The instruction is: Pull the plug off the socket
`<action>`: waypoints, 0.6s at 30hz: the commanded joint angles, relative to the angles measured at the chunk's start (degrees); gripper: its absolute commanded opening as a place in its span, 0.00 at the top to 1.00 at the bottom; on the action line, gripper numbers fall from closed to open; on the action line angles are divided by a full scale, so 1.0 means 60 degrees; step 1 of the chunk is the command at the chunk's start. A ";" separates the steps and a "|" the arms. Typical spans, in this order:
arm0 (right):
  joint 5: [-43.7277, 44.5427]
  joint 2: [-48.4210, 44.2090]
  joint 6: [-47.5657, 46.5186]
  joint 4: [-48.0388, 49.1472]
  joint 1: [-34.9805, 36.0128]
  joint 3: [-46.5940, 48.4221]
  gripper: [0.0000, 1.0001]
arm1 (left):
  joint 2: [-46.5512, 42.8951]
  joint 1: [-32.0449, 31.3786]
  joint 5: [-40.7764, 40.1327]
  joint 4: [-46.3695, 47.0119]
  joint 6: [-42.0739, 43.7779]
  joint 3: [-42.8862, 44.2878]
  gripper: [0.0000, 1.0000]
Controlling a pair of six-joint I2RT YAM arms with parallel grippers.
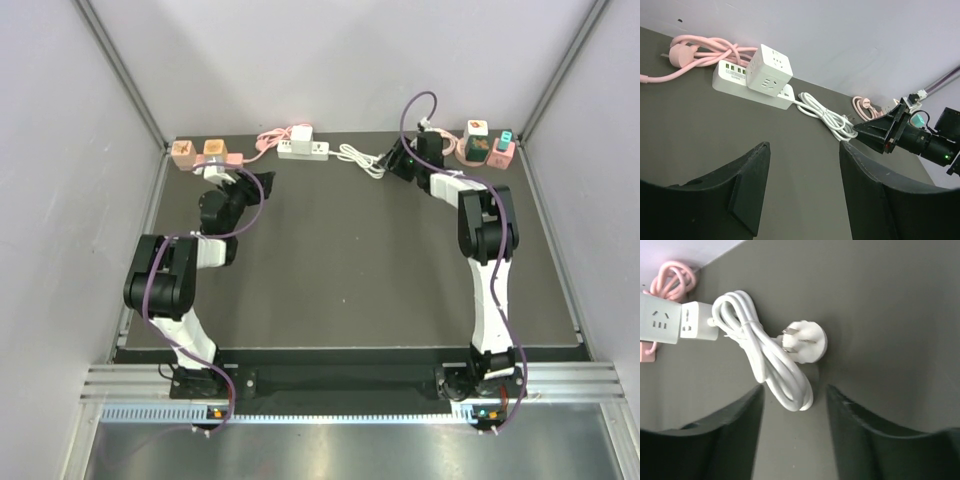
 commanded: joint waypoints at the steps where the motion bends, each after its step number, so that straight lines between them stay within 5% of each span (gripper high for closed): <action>1: -0.0398 0.0244 0.0139 0.0320 0.0157 0.0542 0.50 | -0.0241 -0.0189 0.0147 0.0282 0.0552 0.0376 0.38; 7: -0.0531 0.0450 0.0242 0.0203 0.0260 0.0645 0.55 | -0.0462 -0.0321 -0.0103 -0.0219 0.1124 0.0405 0.40; 10: -0.0386 0.0392 0.0228 0.0130 0.0260 0.0529 0.67 | -0.0433 -0.0394 -0.0293 -0.0453 0.1286 0.0464 0.41; 11: -0.0312 0.0246 0.0184 0.0101 0.0260 0.0485 0.80 | -0.0433 -0.0395 -0.0279 -0.0527 0.1329 0.0522 0.42; 14: -0.0005 -0.0265 0.0037 0.0013 0.0260 0.0017 1.00 | -0.0462 -0.0512 -0.0396 -0.0789 0.1519 0.0610 0.42; 18: 0.0245 -0.1072 -0.0284 -0.0615 0.0246 -0.0701 1.00 | -0.0476 -0.0687 -0.0572 -0.1347 0.1856 0.0903 0.36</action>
